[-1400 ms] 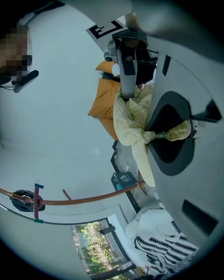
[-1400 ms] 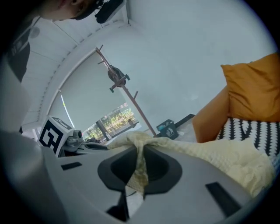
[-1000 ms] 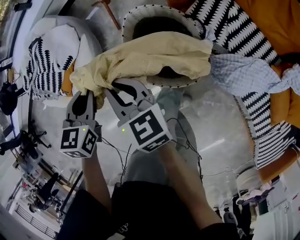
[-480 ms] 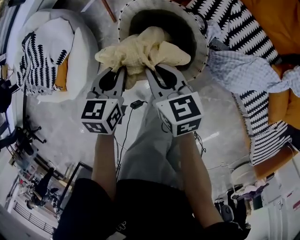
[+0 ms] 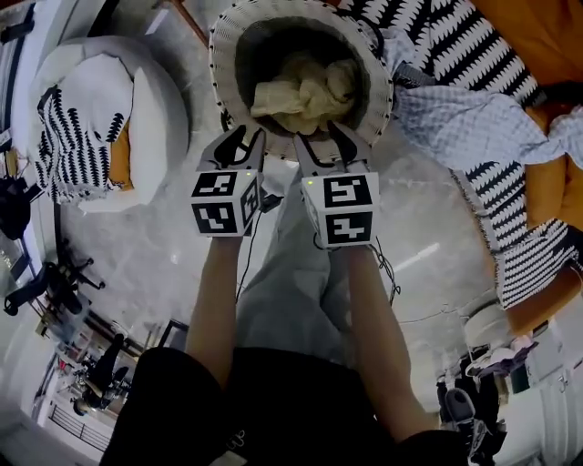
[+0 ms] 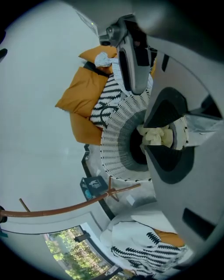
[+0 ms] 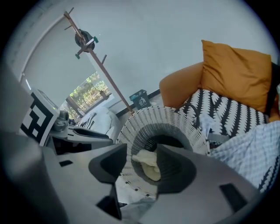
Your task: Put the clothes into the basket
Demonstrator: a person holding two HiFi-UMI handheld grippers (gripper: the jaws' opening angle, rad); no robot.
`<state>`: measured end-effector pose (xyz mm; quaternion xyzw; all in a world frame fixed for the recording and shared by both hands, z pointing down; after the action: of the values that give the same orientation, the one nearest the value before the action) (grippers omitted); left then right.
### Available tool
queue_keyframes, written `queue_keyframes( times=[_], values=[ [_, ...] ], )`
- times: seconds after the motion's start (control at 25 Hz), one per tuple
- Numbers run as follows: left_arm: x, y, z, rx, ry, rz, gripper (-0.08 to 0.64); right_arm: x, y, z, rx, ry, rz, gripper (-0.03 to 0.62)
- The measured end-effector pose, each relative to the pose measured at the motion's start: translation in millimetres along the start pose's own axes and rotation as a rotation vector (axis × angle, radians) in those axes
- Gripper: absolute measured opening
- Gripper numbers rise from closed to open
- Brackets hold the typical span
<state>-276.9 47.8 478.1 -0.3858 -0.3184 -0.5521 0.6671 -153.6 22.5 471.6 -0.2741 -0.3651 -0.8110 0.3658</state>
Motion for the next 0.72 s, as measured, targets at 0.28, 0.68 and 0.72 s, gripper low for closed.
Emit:
queue_keyframes(
  times=[0.28,0.68,0.72],
  values=[
    [23,32,-23,0.064,0.002,0.086,0.107,-14,46,2,0.114,0.053,0.088,0.206],
    [70,148,-49,0.263,-0.048,0.302,0.118,-76,166,23,0.356,0.166,0.328,0.206],
    [75,161,-50,0.285,-0.056,0.325,0.118,-83,177,28,0.380,0.176,0.352,0.206]
  ],
)
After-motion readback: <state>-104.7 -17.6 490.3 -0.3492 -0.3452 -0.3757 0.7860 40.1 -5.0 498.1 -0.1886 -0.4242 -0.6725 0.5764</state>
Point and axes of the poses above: the fingertips, and each gripper's own axes: x forward along the fingers, y to its right, z out of its underside, the point moved 3 cm from there along -x, backward along the fingers, and after that the axes turned 3 degrees about y, right-handed, at the moved point
